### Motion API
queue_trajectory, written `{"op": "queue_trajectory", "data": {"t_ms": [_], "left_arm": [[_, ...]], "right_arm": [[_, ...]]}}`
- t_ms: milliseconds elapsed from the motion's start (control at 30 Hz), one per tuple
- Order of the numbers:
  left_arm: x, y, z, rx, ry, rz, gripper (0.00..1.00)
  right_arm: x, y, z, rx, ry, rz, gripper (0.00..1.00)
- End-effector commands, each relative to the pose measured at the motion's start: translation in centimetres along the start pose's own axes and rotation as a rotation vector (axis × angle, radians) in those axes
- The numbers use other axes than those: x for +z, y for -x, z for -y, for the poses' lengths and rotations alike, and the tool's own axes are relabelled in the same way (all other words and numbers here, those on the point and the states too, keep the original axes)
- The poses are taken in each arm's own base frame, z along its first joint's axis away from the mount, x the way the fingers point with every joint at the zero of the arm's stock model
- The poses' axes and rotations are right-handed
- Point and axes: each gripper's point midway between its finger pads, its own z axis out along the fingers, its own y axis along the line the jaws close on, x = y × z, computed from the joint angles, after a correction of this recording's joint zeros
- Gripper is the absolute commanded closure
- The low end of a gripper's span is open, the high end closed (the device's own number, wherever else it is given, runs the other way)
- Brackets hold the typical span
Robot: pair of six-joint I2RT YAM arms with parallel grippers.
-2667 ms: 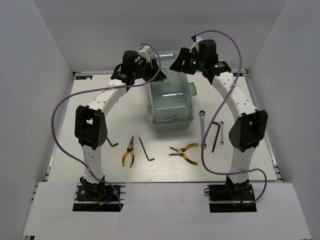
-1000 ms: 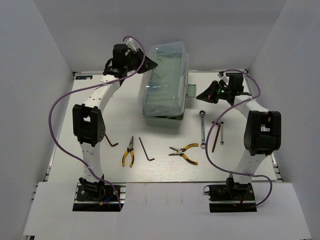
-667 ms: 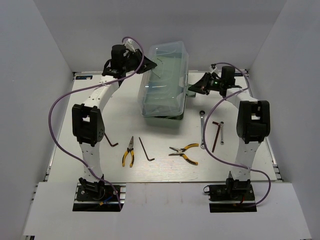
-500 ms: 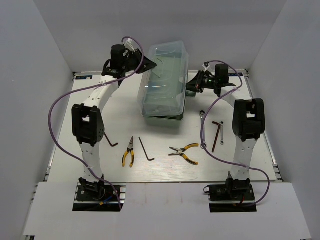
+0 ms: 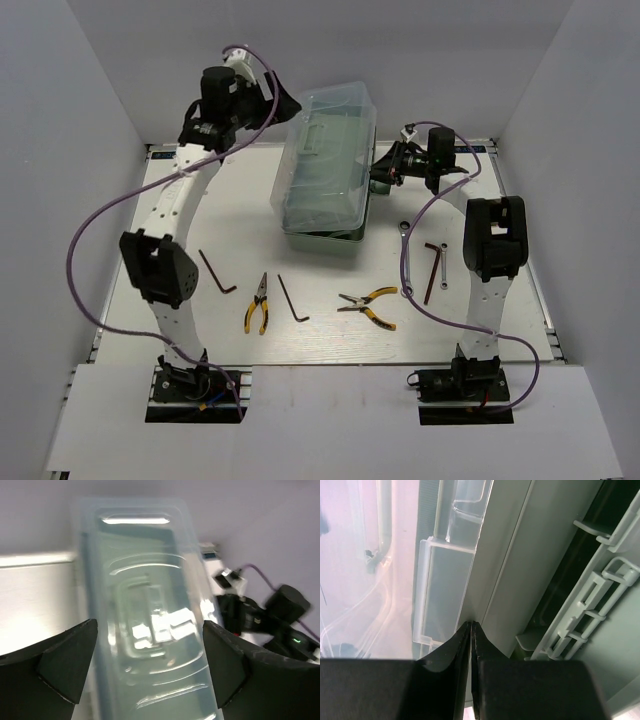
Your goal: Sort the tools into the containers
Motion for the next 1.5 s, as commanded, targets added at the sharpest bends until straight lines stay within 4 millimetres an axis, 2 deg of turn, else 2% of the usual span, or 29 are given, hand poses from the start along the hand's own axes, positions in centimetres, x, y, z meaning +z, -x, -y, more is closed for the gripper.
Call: {"op": "queue_trajectory", "data": {"t_ms": [0, 33, 67, 100, 133, 167, 200, 233, 267, 300, 333, 367, 400, 433, 567, 667, 700, 767, 867, 900, 1000, 1200, 1233, 1467], "left_arm": [[-7.8, 2.2, -2.4, 0.156, 0.297, 0.08, 0.04], [-8.6, 1.3, -3.3, 0.163, 0.336, 0.079, 0.05], [-9.5, 1.3, -4.4, 0.164, 0.375, 0.115, 0.1], [-10.5, -2.2, -6.1, 0.153, 0.407, 0.062, 0.27], [-10.9, -3.6, -7.1, 0.135, 0.44, 0.052, 0.42], [-11.0, -6.8, -9.3, 0.111, 0.473, 0.003, 0.61], [-11.3, -7.9, -10.1, 0.08, 0.486, 0.002, 0.85], [-11.3, -9.1, -10.4, 0.068, 0.475, -0.01, 0.91], [-10.9, -11.7, -11.5, 0.047, 0.474, -0.046, 0.96], [-10.8, -12.6, -12.0, 0.013, 0.468, -0.052, 1.0], [-10.3, -14.0, -11.9, -0.017, 0.436, -0.084, 1.0], [-9.8, -17.1, -12.9, -0.056, 0.433, -0.149, 1.0], [-8.7, -17.1, -12.6, -0.078, 0.384, -0.12, 1.0], [-8.3, -19.3, -12.4, -0.109, 0.327, -0.16, 1.0], [-5.6, -20.9, -12.2, -0.175, 0.228, -0.164, 1.0], [-4.0, -21.1, -11.9, -0.192, 0.163, -0.156, 1.0], [-3.4, -20.6, -11.1, -0.196, 0.106, -0.137, 1.0], [-2.5, -21.5, -10.0, -0.208, 0.05, -0.153, 1.0], [-1.8, -20.8, -8.0, -0.234, -0.048, -0.138, 1.0], [-1.8, -21.6, -8.0, -0.25, -0.064, -0.155, 1.0], [-1.9, -21.8, -7.6, -0.262, -0.088, -0.154, 1.0], [-2.5, -23.6, -7.5, -0.301, -0.119, -0.188, 1.0], [-2.3, -24.0, -7.0, -0.305, -0.139, -0.198, 1.0], [-2.5, -24.3, -6.8, -0.321, -0.153, -0.197, 1.0]], "right_arm": [[-0.2, 0.2, -3.1, -0.078, 0.058, -0.009, 0.9], [-0.2, 0.1, -3.1, -0.083, 0.057, -0.012, 0.9], [-0.2, 0.1, -3.2, -0.083, 0.055, -0.011, 0.9], [-0.4, 0.2, -3.2, -0.082, 0.049, -0.009, 0.9], [-0.4, 0.0, -3.2, -0.084, 0.048, -0.009, 0.9], [-0.4, -0.1, -3.1, -0.079, 0.045, -0.01, 0.9], [-0.5, 0.0, -3.2, -0.091, 0.042, -0.006, 0.9], [-0.6, -0.2, -3.1, -0.087, 0.037, -0.006, 0.9], [-0.5, -0.4, -3.0, -0.091, 0.037, -0.014, 0.9], [-0.6, -0.5, -3.3, -0.091, 0.036, -0.015, 0.9], [-0.6, -0.6, -3.3, -0.093, 0.034, -0.016, 0.9], [-0.6, -0.6, -3.4, -0.097, 0.034, -0.016, 0.9], [-0.5, -0.8, -3.5, -0.098, 0.036, -0.021, 0.9], [-0.6, -0.7, -3.8, -0.1, 0.038, -0.017, 0.9], [-0.7, -0.9, -4.5, -0.111, 0.043, -0.018, 0.9], [-1.2, -1.0, -4.9, -0.117, 0.041, -0.018, 0.91], [-1.3, -1.3, -5.2, -0.117, 0.043, -0.024, 0.91], [-1.5, -1.3, -5.5, -0.127, 0.04, -0.02, 0.91], [-1.8, -1.6, -6.7, -0.151, 0.044, -0.02, 0.91], [-1.7, -1.9, -6.9, -0.152, 0.045, -0.029, 0.91], [-2.1, -2.3, -8.1, -0.17, 0.044, -0.036, 0.91], [-1.8, -2.7, -9.9, -0.206, 0.045, -0.051, 0.91], [-1.7, -2.7, -10.1, -0.215, 0.047, -0.049, 0.91], [-1.8, -3.8, -11.6, -0.239, 0.041, -0.077, 0.91]]}}
